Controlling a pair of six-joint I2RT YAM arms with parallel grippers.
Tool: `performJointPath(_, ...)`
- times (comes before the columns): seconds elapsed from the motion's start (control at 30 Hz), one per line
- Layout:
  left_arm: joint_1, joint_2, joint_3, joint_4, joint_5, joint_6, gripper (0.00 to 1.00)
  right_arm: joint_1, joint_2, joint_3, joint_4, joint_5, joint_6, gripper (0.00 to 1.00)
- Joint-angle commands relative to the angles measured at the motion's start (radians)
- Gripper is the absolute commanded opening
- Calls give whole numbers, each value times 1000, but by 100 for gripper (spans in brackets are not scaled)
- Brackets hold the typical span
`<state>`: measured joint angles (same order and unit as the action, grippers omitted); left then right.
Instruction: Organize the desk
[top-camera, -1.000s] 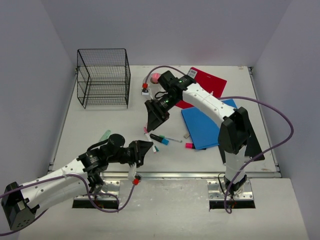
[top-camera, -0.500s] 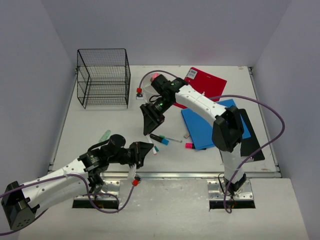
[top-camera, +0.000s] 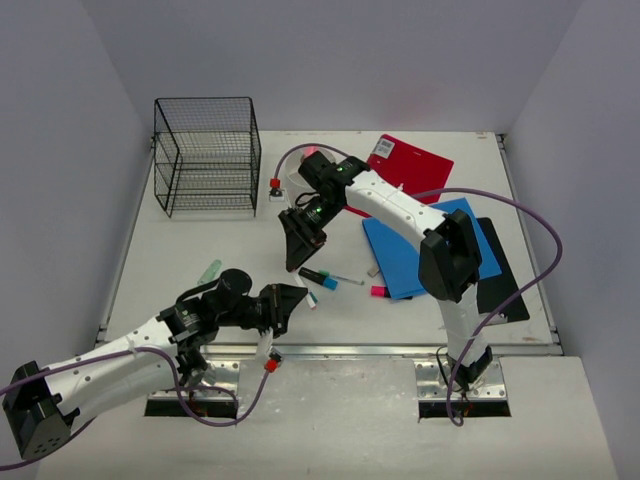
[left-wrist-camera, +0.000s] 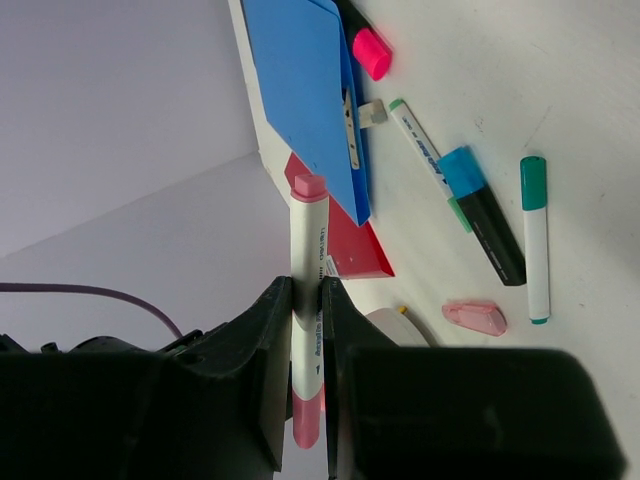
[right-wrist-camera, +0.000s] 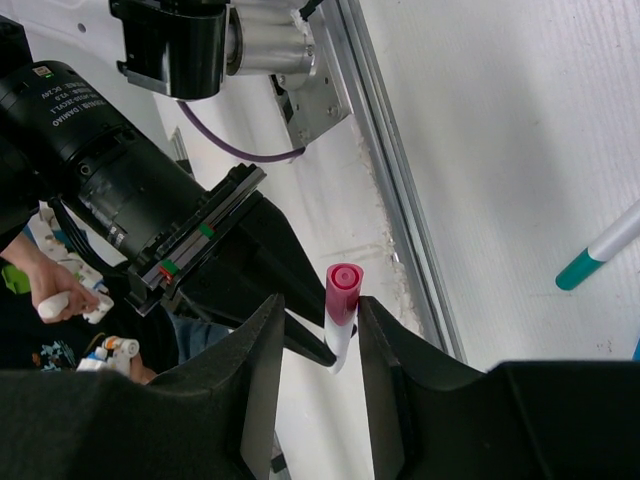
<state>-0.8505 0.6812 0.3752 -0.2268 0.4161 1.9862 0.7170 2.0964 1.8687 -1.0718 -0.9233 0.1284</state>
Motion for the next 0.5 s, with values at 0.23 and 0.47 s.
performJointPath(0.23, -5, 12, 4, 32, 64, 553, 0, 16, 39, 38, 0, 15, -9, 43)
performJointPath(0.47, -5, 9, 1, 23, 61, 554, 0, 16, 42, 29, 3, 8, -6, 13)
